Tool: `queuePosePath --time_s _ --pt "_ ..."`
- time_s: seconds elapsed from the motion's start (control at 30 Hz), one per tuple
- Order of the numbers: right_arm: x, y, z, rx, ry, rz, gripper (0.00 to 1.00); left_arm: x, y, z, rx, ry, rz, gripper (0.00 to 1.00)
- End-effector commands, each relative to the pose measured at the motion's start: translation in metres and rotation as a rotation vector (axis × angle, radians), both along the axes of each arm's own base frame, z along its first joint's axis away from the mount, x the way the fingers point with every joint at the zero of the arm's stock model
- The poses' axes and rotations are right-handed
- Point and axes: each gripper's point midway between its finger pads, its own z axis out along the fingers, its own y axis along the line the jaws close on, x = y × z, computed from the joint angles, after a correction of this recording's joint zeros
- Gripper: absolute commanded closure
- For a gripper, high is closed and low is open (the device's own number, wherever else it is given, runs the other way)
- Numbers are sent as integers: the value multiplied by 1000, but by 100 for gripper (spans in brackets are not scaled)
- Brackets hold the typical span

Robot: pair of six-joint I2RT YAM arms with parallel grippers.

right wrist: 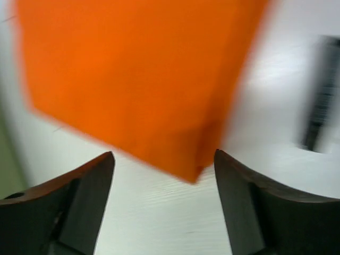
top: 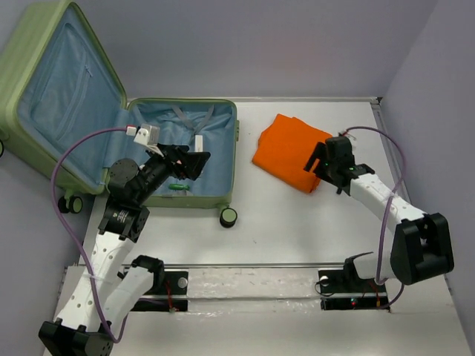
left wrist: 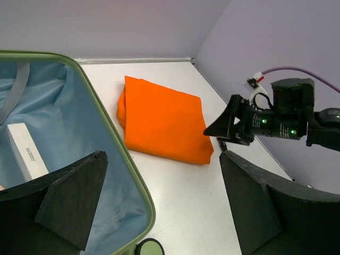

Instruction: Pack the luggage

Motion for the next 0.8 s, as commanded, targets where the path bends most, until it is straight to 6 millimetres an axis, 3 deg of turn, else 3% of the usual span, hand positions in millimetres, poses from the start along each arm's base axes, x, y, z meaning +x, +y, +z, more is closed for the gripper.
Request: queuePosePath --time_s 0.0,0.1,0.2,0.23,0.33,0.37,0.53,0.67,0.7,0.77 --pt "-43 -131 -25 -398 181 -315 12 -6 -6 29 -14 -83 -35 1" --pt "-52 -150 -33 -375 197 -369 13 -8 -13 26 -10 -74 -59 1" --pt "-45 -163 -42 -315 202 -393 18 -7 -14 24 -6 -67 -60 1" --pt "-44 -171 -53 -311 244 -406 19 -8 -15 24 -7 -68 -63 1" --pt "-32 -171 -61 -293 277 -373 25 -9 -14 25 -7 -73 -60 1" --pt "-31 -167 -74 -284 319 -340 28 -9 -14 26 -8 -76 -60 1" --pt "-22 -150 -97 -218 380 -271 39 -9 -14 25 -7 -74 -63 1" --pt "-18 -144 -102 -191 387 -253 68 -10 -14 26 -6 -76 -62 1" --pt "-18 -147 -98 -199 373 -265 82 -10 -14 26 -5 -75 -60 1" --pt "-21 -150 -88 -211 342 -279 87 -10 -14 26 -5 -75 -60 1"
